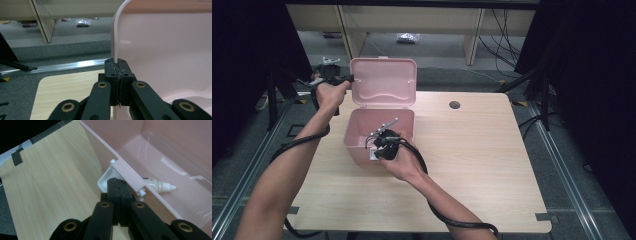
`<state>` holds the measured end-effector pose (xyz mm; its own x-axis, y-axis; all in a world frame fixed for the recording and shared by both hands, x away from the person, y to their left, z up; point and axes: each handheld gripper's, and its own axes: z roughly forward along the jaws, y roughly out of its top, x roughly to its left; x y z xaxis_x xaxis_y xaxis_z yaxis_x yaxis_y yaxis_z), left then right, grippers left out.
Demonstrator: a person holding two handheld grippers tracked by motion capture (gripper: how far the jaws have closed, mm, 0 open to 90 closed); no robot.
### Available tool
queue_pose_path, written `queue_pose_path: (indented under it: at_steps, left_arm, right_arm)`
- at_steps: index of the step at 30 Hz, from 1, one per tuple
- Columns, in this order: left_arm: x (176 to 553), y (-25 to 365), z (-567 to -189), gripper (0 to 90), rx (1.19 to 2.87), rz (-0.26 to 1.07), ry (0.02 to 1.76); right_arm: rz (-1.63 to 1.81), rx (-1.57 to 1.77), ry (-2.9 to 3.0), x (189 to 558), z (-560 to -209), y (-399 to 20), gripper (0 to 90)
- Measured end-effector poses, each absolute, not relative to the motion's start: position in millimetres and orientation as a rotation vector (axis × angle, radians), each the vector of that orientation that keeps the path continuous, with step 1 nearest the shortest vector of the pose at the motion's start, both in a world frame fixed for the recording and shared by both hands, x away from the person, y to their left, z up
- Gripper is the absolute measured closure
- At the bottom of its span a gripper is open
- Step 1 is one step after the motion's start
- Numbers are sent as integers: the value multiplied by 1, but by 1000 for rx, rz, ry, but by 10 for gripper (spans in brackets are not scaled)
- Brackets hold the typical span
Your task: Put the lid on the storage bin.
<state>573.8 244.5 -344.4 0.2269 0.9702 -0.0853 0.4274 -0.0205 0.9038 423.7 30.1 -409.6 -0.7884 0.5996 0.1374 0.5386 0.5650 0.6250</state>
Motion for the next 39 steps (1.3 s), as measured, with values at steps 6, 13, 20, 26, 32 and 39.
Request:
queue_pose_path:
  at_steps: [6,13,20,26,32,39]
  left_arm:
    - [562,246,-345,885,1583,786,1303]
    - [549,246,-350,885,1564,834,1258]
    - [533,248,-354,885,1551,856,1223]
    - [522,248,-356,883,1549,884,1193]
    - [513,248,-360,882,1549,908,1169]
    - [503,248,-363,880,1560,931,1148]
  right_arm:
    - [1034,986,2694,424,-410,30,900]
    - [1057,985,2690,427,-410,29,900]
    - [1048,952,2685,428,-410,29,900]
    - [1042,982,2687,426,-410,29,900]
    - [1048,985,2685,426,-410,29,900]
    - [1047,952,2680,427,-410,28,900]
